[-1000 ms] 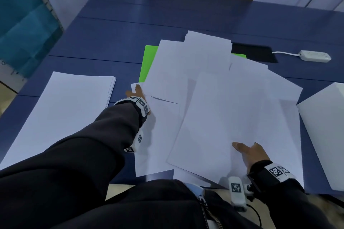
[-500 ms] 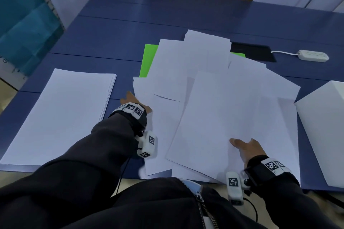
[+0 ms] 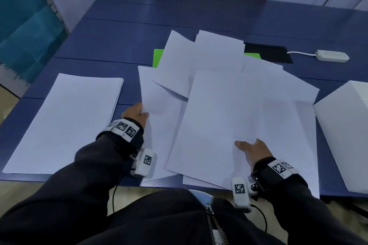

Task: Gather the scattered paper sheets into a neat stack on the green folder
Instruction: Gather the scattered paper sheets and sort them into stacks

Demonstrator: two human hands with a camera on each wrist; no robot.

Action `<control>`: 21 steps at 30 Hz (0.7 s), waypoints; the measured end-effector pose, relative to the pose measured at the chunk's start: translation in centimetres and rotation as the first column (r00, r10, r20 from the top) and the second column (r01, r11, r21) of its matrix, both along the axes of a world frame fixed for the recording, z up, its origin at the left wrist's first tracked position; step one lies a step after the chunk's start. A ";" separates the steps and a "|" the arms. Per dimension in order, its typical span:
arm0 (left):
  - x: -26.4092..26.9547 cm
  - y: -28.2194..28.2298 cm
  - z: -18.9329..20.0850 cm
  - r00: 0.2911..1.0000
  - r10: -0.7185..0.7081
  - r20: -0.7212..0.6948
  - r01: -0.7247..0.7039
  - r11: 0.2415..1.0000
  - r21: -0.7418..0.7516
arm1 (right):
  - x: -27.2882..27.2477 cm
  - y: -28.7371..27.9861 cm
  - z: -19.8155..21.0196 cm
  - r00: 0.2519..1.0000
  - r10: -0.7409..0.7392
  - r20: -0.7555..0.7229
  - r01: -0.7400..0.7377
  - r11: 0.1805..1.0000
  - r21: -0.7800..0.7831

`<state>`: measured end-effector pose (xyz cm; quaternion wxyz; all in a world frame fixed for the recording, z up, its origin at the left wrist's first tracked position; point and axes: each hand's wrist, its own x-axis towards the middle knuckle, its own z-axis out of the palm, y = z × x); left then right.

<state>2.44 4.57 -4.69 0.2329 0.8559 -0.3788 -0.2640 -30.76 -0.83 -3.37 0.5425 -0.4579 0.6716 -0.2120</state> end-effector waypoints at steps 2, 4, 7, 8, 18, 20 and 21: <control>1.4 0.7 0.8 0.999 0.048 0.011 -0.046 0.993 -0.111 | 0.1 0.0 0.2 1.000 0.005 0.022 -0.005 1.000 -0.018; 2.7 1.4 1.8 0.995 0.098 0.027 -0.090 0.972 -0.215 | 0.3 0.3 0.8 0.999 0.003 0.036 -0.001 0.999 -0.032; 4.5 2.6 3.6 0.987 0.150 0.056 -0.124 0.936 -0.329 | 0.2 0.3 0.8 0.999 0.007 0.033 -0.005 0.999 -0.038; 5.0 3.0 4.3 0.985 0.166 0.039 -0.139 0.917 -0.373 | 0.3 0.2 0.7 0.999 0.014 0.031 -0.012 0.999 -0.043; 6.4 3.9 7.3 0.946 0.231 -0.229 -0.325 0.691 -0.645 | 0.0 0.1 0.3 0.999 0.006 0.038 -0.003 0.998 -0.064; 6.1 3.7 7.8 0.921 0.251 -0.298 -0.389 0.627 -0.675 | -0.4 -0.1 0.3 1.000 0.003 0.030 0.000 0.996 -0.087; 6.1 3.6 8.1 0.906 0.239 -0.349 -0.421 0.585 -0.693 | -0.7 -0.1 0.4 1.000 0.000 0.026 0.003 0.995 -0.097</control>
